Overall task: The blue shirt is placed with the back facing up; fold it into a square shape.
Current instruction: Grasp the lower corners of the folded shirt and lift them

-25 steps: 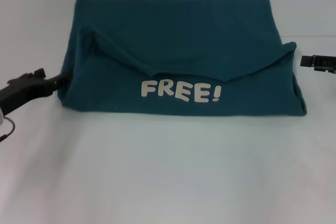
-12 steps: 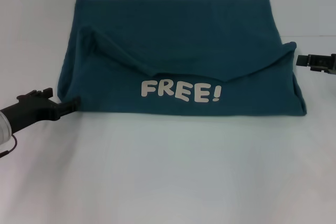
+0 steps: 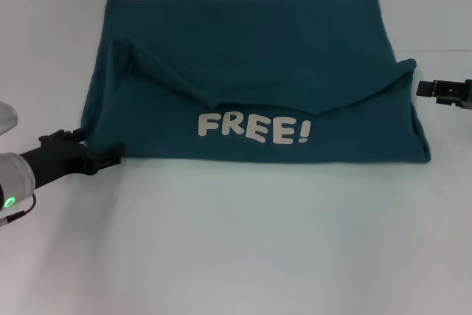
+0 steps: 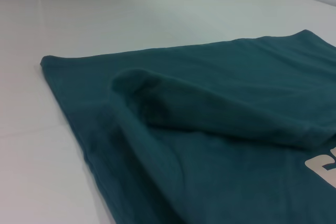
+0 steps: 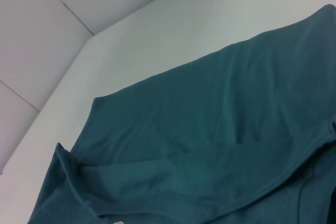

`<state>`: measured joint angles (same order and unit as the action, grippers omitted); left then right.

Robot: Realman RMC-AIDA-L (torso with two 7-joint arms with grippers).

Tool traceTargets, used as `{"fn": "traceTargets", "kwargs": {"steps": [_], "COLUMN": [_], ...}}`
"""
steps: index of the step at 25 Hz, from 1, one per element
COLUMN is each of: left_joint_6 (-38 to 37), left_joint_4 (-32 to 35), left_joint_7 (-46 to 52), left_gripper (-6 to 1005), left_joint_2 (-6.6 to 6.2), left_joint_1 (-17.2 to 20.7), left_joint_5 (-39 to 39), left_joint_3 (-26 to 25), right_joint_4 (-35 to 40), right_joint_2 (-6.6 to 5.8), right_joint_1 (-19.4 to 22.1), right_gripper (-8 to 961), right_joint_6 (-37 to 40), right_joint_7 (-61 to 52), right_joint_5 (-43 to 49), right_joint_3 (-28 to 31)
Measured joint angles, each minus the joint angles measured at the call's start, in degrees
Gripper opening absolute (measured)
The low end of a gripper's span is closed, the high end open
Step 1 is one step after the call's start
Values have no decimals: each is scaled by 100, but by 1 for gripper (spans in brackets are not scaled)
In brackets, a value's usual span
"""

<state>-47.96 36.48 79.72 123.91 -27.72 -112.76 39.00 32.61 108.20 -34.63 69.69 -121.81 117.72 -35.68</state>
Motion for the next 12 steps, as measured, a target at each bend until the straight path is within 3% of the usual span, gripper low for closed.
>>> {"fn": "traceTargets", "kwargs": {"steps": [8,12], "left_joint_6": [63,222], "left_joint_4": [8,-12], "left_joint_7": [2,66], "left_gripper": [873,809], "left_joint_2": [2,2], "left_joint_1": [-32,-57], "left_joint_5": [-1,-1], "left_joint_3": [11,82], "right_joint_4": [-5,-15], "right_joint_2": [4,7], "right_joint_1": [4,9], "right_gripper": [634,626], "right_joint_6": [-43,-77], "right_joint_7": [0,0], "right_joint_5": [5,4], "right_joint_3": [0,0]}}
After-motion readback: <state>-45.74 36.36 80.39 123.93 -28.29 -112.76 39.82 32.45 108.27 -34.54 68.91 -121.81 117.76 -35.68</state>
